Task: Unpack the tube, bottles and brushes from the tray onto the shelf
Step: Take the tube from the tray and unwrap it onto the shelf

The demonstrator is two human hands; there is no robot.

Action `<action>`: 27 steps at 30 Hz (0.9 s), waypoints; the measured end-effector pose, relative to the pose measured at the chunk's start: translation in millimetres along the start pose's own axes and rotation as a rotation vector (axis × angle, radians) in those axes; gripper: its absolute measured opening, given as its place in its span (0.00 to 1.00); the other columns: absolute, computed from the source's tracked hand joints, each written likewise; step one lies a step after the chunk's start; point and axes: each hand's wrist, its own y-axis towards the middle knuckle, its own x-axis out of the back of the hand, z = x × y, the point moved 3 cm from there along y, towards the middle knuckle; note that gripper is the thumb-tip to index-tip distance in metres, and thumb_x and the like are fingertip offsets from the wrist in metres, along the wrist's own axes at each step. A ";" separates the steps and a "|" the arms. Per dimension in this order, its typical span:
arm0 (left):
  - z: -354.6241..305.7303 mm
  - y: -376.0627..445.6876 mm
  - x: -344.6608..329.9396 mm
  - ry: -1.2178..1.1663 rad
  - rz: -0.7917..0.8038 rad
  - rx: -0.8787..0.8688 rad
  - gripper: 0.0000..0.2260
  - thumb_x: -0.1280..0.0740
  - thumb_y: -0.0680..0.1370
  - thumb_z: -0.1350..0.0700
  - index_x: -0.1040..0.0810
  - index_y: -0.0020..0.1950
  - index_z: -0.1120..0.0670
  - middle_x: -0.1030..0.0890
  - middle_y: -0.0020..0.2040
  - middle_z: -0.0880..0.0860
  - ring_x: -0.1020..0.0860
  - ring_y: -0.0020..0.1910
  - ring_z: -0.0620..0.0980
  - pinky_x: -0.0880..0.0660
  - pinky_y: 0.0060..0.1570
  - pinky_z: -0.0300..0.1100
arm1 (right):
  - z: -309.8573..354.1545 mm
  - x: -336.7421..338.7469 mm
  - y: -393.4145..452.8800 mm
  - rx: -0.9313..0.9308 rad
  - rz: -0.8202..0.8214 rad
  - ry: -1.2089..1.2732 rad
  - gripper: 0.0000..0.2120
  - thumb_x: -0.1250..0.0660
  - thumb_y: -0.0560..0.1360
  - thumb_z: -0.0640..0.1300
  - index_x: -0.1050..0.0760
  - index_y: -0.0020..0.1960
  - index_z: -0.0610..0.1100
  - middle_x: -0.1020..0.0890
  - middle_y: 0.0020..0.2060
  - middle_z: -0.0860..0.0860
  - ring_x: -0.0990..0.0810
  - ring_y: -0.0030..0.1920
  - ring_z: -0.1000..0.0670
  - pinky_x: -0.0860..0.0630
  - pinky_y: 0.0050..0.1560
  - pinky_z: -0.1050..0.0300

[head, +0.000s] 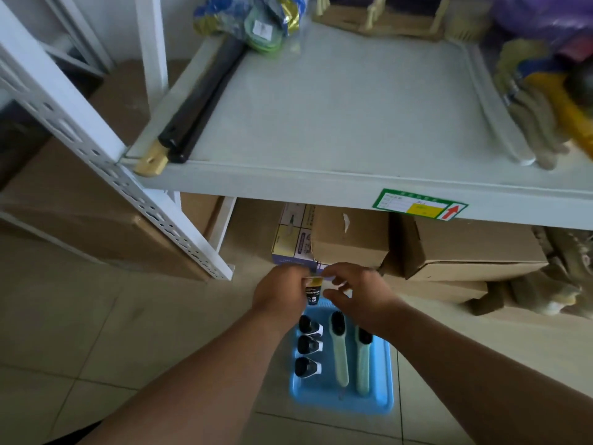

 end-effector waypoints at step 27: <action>-186.4 -60.8 234.2 -0.670 -0.273 -0.369 0.11 0.25 0.80 0.52 0.17 0.61 0.41 0.14 0.52 0.40 0.16 0.52 0.40 0.21 0.45 0.29 | 197.4 312.7 -61.2 0.184 -0.370 -0.199 0.03 0.25 0.77 0.45 0.18 0.46 0.51 0.15 0.33 0.53 0.18 0.32 0.58 0.18 0.38 0.57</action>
